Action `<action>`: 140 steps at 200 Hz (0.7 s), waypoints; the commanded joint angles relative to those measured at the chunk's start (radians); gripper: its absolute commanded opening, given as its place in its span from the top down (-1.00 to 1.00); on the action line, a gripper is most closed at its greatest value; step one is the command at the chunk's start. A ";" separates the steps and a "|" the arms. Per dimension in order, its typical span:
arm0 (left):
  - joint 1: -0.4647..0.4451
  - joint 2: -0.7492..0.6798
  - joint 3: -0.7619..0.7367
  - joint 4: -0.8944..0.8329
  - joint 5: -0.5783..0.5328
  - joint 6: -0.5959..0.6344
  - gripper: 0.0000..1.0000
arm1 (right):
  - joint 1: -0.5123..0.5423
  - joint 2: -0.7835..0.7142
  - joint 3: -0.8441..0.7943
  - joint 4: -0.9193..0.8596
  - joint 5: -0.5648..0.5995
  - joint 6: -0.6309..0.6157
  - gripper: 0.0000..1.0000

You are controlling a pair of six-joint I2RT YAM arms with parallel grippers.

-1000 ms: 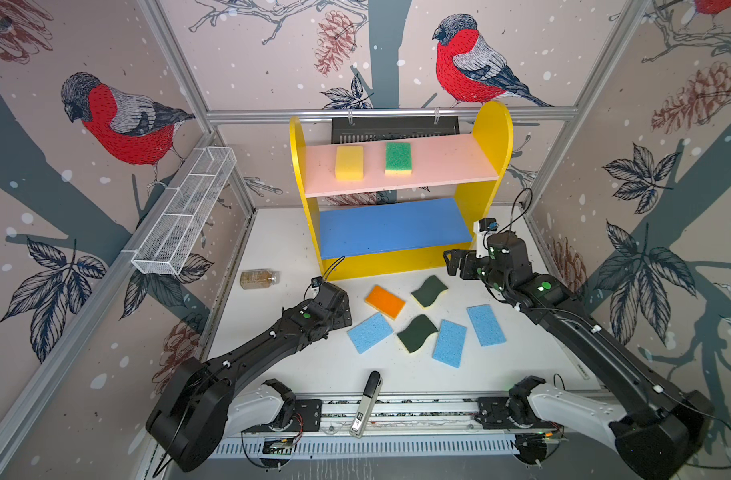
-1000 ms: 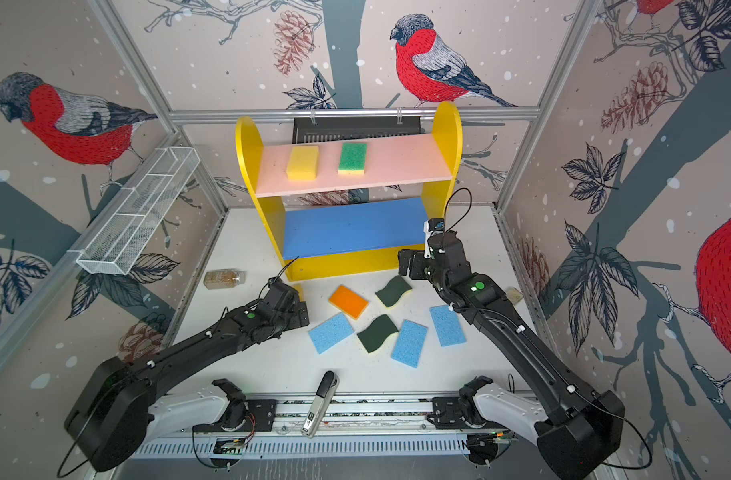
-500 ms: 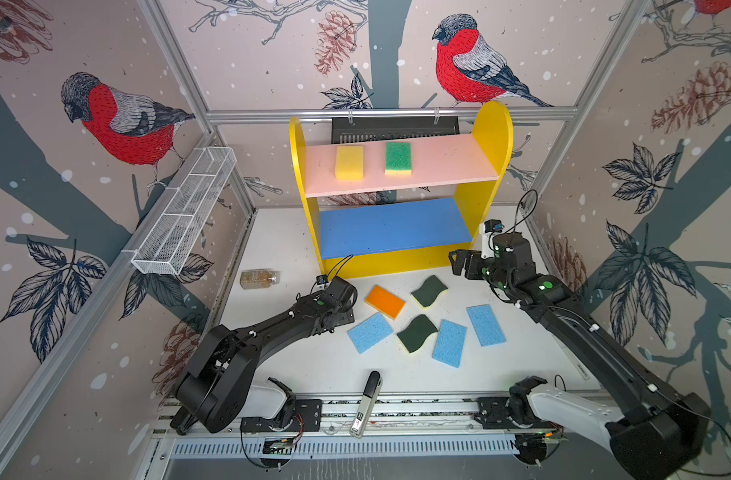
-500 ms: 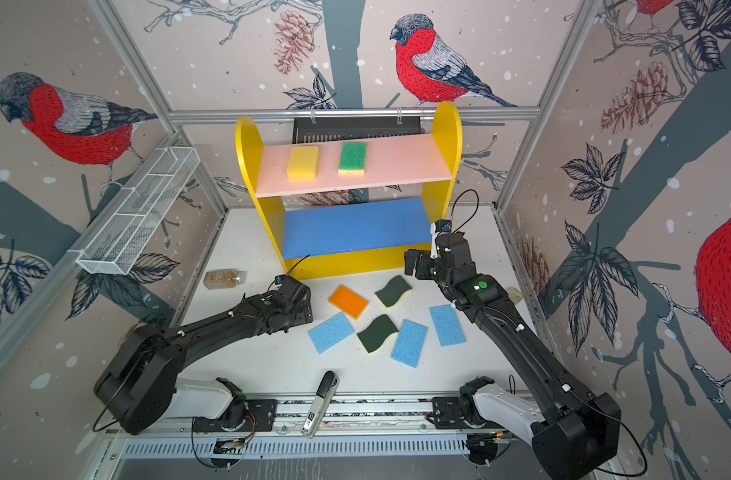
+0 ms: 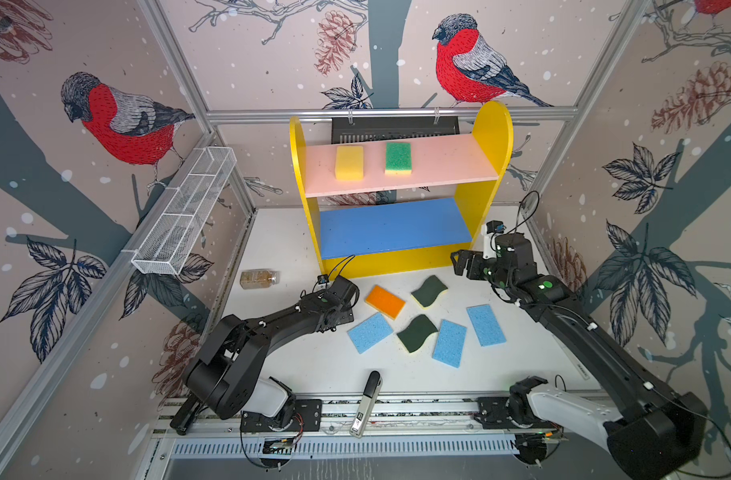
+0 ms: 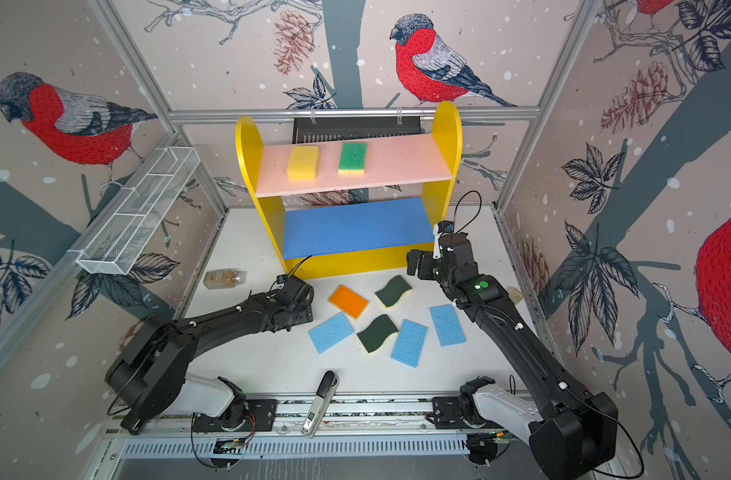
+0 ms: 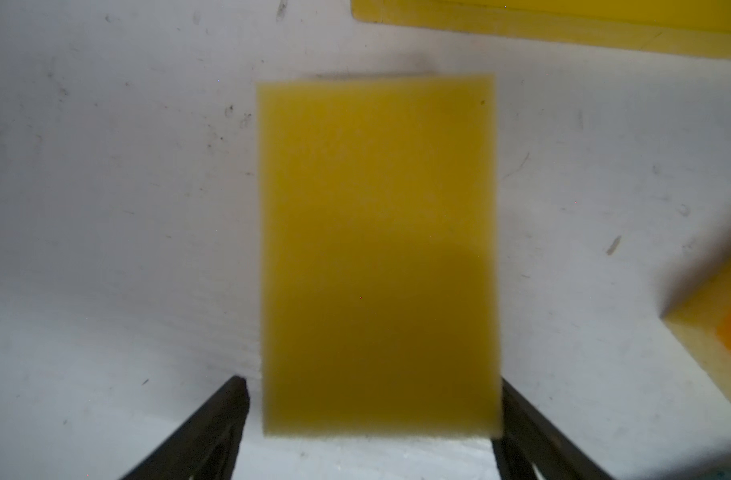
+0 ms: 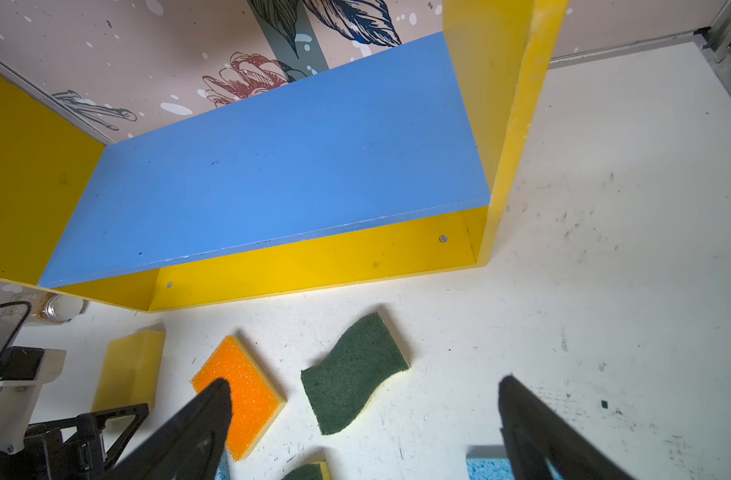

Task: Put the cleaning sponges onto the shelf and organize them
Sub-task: 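Close the left gripper on the yellow foam sponge on the table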

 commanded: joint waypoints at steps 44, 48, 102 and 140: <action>0.009 0.045 0.004 0.066 -0.009 -0.013 -0.73 | -0.016 -0.001 -0.012 0.032 -0.017 -0.021 -0.99; 0.012 0.047 0.002 0.071 -0.006 -0.013 -0.72 | -0.016 -0.001 -0.012 0.032 -0.019 -0.021 -0.99; 0.034 0.065 -0.009 0.124 0.019 -0.016 -0.62 | -0.027 -0.002 -0.019 0.032 -0.031 -0.025 -0.99; 0.034 0.076 -0.016 0.128 0.028 -0.020 -0.55 | -0.032 -0.008 -0.028 0.032 -0.035 -0.025 -0.99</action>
